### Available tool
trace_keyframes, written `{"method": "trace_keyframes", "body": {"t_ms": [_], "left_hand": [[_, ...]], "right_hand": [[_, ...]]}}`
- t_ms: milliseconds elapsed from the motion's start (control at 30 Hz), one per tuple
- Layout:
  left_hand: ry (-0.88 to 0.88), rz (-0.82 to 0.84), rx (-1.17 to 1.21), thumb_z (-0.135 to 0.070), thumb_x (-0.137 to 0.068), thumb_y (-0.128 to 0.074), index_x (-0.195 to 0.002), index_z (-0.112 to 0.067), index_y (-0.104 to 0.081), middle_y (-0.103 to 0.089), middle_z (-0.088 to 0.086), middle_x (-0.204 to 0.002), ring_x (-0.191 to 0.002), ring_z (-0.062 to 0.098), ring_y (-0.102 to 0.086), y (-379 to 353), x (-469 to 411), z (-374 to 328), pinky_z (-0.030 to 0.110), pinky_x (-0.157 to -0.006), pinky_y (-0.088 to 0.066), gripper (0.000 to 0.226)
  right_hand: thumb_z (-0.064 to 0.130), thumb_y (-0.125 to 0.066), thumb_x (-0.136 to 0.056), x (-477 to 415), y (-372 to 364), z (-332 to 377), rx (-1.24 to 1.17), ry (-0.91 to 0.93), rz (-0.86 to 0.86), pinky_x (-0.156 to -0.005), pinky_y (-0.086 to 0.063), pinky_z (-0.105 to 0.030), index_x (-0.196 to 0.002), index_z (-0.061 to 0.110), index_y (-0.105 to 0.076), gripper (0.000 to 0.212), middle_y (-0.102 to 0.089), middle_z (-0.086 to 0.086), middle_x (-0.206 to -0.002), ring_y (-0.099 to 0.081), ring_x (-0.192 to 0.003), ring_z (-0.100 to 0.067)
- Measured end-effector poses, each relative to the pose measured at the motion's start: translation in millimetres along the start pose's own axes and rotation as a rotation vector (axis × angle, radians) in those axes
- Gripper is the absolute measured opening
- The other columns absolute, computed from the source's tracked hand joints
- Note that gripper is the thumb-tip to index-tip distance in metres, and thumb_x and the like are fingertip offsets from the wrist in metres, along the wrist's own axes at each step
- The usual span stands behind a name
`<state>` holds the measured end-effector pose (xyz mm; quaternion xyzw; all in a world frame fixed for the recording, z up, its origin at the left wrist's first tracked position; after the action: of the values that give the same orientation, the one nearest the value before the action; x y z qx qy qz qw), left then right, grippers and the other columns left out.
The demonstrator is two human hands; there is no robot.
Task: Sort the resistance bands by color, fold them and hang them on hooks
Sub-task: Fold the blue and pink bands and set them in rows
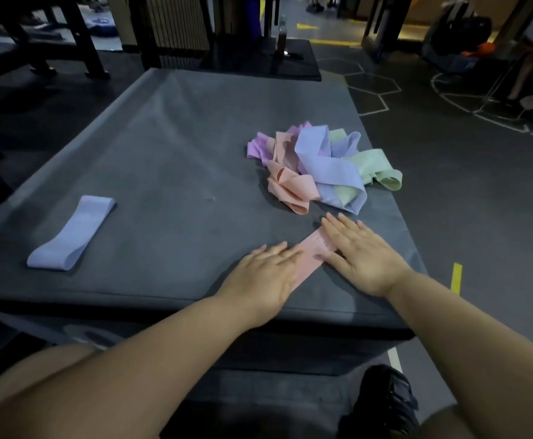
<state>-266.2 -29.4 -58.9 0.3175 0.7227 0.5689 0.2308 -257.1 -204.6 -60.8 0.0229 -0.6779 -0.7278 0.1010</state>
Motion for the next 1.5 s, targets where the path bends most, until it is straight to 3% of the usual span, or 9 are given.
{"method": "trace_keyframes", "body": {"t_ms": [233,333,500,633,733,1067,1267,1400,1500], "left_hand": [[0.08,0.128,-0.095,-0.044,-0.104,-0.017,-0.154,-0.025,0.011,0.023,-0.009,-0.159,-0.147,0.01,0.02,-9,14,-1,0.036,-0.12,0.013,0.061],[0.086,0.158,-0.114,-0.044,-0.104,-0.016,-0.153,-0.025,0.014,0.025,-0.01,-0.158,-0.146,0.011,0.023,-9,12,-1,0.037,-0.119,0.016,0.06],[0.09,0.206,-0.089,-0.044,-0.104,-0.014,-0.152,-0.026,0.016,0.026,-0.013,-0.158,-0.144,0.01,0.026,-9,13,-1,0.037,-0.118,0.018,0.06],[0.124,0.149,0.103,-0.042,-0.104,-0.012,-0.155,-0.031,0.002,0.011,-0.019,-0.16,-0.146,0.003,0.018,-1,10,1,0.032,-0.119,0.015,0.053],[0.147,0.083,0.146,-0.036,-0.105,-0.014,-0.155,-0.032,-0.006,0.001,-0.019,-0.161,-0.148,0.004,0.01,2,9,1,0.031,-0.12,0.011,0.05],[0.15,0.116,-0.046,-0.036,-0.105,-0.01,-0.154,-0.032,0.01,0.018,-0.021,-0.158,-0.146,0.01,0.022,-6,13,-2,0.042,-0.12,0.013,0.053],[0.134,0.121,0.12,-0.038,-0.106,-0.015,-0.154,-0.036,-0.01,0.002,-0.022,-0.16,-0.148,0.006,0.013,2,9,3,0.036,-0.12,0.011,0.049],[0.163,0.007,0.149,-0.027,-0.105,-0.027,-0.148,-0.037,-0.035,-0.026,-0.022,-0.156,-0.147,0.007,-0.01,11,0,6,0.031,-0.119,-0.007,0.045],[0.198,-0.098,0.169,-0.026,-0.098,-0.046,-0.136,-0.036,-0.052,-0.048,-0.022,-0.141,-0.133,0.008,-0.033,21,-2,12,0.029,-0.107,-0.028,0.04]], "right_hand": [[0.086,0.024,-0.064,-1,-3,-1,-0.036,-0.012,0.004,-0.122,0.004,-0.031,-0.157,0.028,-0.005,0.113,0.0,0.01,-0.163,0.006,-0.151,-0.012],[0.075,0.011,-0.075,-2,-4,-2,-0.031,-0.021,0.014,-0.122,0.004,-0.032,-0.156,0.029,-0.003,0.095,0.002,0.01,-0.164,0.008,-0.151,-0.012],[0.071,0.012,-0.074,-2,-5,-2,-0.026,-0.039,0.033,-0.121,0.006,-0.032,-0.156,0.029,0.0,0.093,0.005,0.012,-0.163,0.009,-0.15,-0.013],[0.079,0.011,-0.075,-1,-5,-3,-0.039,-0.043,0.021,-0.122,0.005,-0.032,-0.156,0.03,0.001,0.095,0.006,0.012,-0.163,0.008,-0.15,-0.012],[0.068,-0.003,-0.087,-1,-5,-4,-0.055,-0.06,0.017,-0.122,0.004,-0.032,-0.156,0.029,0.0,0.08,0.006,0.011,-0.163,0.008,-0.15,-0.011],[0.058,-0.019,-0.099,-3,-6,-6,-0.092,-0.081,0.045,-0.122,0.005,-0.031,-0.156,0.031,-0.005,0.065,0.003,0.014,-0.163,0.008,-0.15,-0.009],[0.032,-0.025,-0.107,-7,5,-8,-0.224,-0.11,-0.045,-0.122,-0.007,-0.03,-0.153,0.029,-0.028,0.046,-0.022,0.01,-0.161,-0.012,-0.15,-0.013],[0.024,-0.027,-0.107,-11,8,-8,-0.188,-0.187,-0.096,-0.117,-0.019,-0.031,-0.152,0.026,-0.032,0.045,-0.035,-0.003,-0.156,-0.023,-0.148,-0.018],[0.022,-0.036,-0.105,-11,13,-7,-0.195,-0.233,-0.131,-0.112,-0.028,-0.032,-0.149,0.021,-0.039,0.044,-0.044,-0.007,-0.15,-0.033,-0.142,-0.023]]}}
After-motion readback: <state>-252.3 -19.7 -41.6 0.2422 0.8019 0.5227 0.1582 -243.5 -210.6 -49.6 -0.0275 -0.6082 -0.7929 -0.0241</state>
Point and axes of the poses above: each hand's wrist, its own x-axis away from the middle knuckle, its own y-axis out of the back of the hand, z = x × y, the point moved 6 cm from there along -x, towards the middle knuckle
